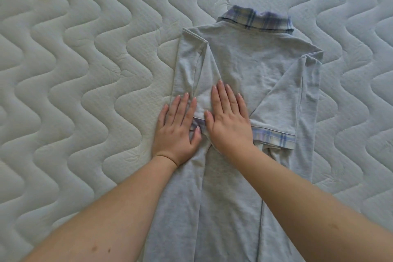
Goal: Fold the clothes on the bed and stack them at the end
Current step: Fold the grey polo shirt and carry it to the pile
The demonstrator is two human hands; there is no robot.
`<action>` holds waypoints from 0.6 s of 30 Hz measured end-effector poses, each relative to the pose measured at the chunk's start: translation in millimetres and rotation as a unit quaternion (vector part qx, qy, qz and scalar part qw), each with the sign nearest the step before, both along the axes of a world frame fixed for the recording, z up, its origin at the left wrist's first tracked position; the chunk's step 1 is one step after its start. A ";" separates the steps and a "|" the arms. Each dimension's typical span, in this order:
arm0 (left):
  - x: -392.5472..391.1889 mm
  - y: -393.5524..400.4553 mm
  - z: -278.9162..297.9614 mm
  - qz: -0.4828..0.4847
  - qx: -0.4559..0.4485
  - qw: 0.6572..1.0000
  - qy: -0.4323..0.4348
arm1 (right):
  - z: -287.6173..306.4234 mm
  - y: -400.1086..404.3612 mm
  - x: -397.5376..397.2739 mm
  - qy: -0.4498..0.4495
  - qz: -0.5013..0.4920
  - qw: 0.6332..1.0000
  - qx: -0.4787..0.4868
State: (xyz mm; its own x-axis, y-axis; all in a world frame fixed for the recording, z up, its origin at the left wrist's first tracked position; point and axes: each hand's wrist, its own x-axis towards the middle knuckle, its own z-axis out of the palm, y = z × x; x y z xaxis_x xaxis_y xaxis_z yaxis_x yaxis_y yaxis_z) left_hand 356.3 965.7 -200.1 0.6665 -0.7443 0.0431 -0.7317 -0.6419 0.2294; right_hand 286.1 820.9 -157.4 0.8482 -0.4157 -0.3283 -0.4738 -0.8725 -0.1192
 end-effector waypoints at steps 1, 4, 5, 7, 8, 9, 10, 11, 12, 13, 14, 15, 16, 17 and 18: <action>0.2 -0.3 1.2 0.004 0.005 1.000 0.004 | 2.9 -0.5 4.1 -0.018 -0.009 1.000 0.001; -0.7 0.1 3.6 0.003 0.018 1.000 0.013 | 15.4 -8.0 24.8 -0.105 -0.031 0.994 0.001; -0.7 -0.3 4.5 0.003 0.017 1.000 0.016 | 18.1 -11.4 35.1 -0.126 -0.025 0.992 0.000; -0.7 -1.1 6.2 0.006 0.013 1.000 0.023 | 19.3 -17.3 59.3 -0.147 0.000 0.989 -0.009; -0.8 -1.4 6.7 0.007 0.013 1.000 0.026 | 17.0 -19.7 70.8 -0.144 0.018 0.989 -0.015; -0.7 -1.7 6.9 0.006 0.017 0.999 0.027 | 12.5 -22.6 79.9 -0.133 0.039 0.990 -0.020; -0.4 -1.8 6.6 0.004 0.028 0.999 0.025 | 6.3 -26.3 86.6 -0.116 0.058 0.991 -0.024; -0.2 -2.0 5.9 0.001 0.042 0.999 0.022 | -0.9 -31.6 91.0 -0.097 0.069 0.993 -0.024; -0.5 -1.9 5.2 -0.002 0.056 0.998 0.020 | -7.5 -36.8 92.8 -0.081 0.072 0.994 -0.020; -0.6 -1.8 4.6 -0.003 0.064 0.998 0.019 | -12.9 -40.1 93.0 -0.077 0.068 0.995 -0.016; -0.2 -2.3 3.8 -0.004 0.066 0.998 0.018 | -16.6 -41.5 93.1 -0.082 0.062 0.995 -0.015; -0.1 -3.2 3.2 -0.004 0.067 0.998 0.017 | -19.0 -41.5 93.6 -0.090 0.059 0.994 -0.016; -0.3 -3.8 3.0 -0.002 0.066 0.998 0.015 | -20.0 -40.8 94.4 -0.095 0.059 0.994 -0.014; -0.7 -3.7 3.1 -0.001 0.066 0.998 0.014 | -20.4 -40.1 95.0 -0.097 0.061 0.993 -0.012; -0.8 -2.8 3.4 -0.001 0.065 0.998 0.012 | -20.0 -39.3 95.2 -0.097 0.064 0.993 -0.012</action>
State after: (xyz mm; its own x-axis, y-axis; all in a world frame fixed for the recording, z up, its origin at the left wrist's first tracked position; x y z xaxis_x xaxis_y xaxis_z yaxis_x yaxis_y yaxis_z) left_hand 355.5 962.9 -196.6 0.6645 -0.7440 -0.0697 -0.7284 -0.6657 0.1621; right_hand 381.2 781.6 -177.5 0.9407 -0.3068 -0.1444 -0.3295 -0.9276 -0.1758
